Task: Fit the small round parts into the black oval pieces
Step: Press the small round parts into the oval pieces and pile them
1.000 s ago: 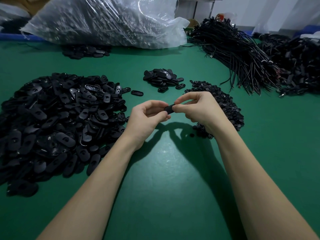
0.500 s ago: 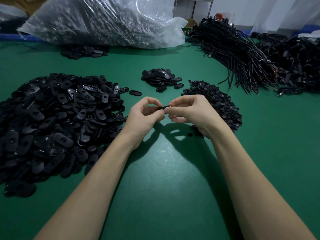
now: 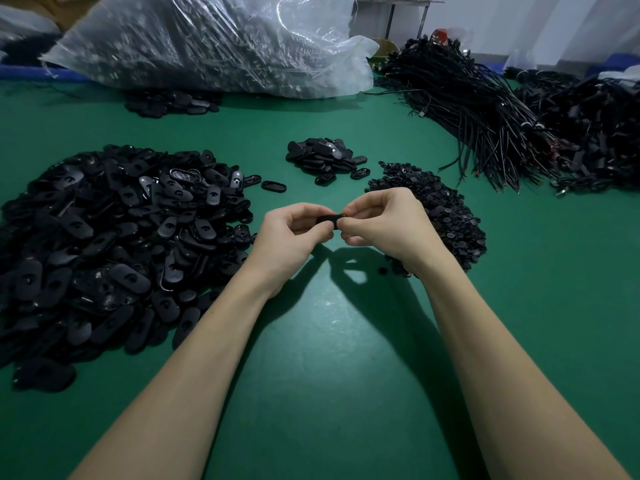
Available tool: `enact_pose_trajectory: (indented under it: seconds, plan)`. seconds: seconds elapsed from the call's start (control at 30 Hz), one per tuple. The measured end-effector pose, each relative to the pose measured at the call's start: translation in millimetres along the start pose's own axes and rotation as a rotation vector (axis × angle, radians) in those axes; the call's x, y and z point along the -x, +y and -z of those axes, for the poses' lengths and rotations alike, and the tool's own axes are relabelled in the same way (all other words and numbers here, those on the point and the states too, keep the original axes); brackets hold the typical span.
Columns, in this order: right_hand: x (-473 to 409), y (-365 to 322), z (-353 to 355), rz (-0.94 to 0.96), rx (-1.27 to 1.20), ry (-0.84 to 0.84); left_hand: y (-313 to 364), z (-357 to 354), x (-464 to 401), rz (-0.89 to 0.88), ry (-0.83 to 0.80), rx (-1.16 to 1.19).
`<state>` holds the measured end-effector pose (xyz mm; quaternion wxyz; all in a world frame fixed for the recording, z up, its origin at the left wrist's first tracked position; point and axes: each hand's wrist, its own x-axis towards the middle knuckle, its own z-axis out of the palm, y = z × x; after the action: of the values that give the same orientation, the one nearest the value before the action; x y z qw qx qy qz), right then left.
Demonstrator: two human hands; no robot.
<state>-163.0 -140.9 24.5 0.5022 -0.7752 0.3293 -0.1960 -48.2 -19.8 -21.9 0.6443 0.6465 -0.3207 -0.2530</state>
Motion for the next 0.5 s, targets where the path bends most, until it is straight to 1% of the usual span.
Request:
enact_pose_trajectory:
  seconds: [0.27, 0.37, 0.5]
  plan:
    - [-0.3, 5.2, 0.9, 0.015, -0.032, -0.047, 0.1, 1.2, -0.2, -0.009, -0.008, -0.001]
    - [-0.3, 6.7, -2.4, 0.041, 0.017, -0.027, 0.1, -0.4, 0.2, -0.019, 0.007, -0.042]
    - [0.4, 7.1, -9.2, 0.098, 0.098, 0.021, -1.3, -4.8, 0.4, -0.025, 0.070, -0.077]
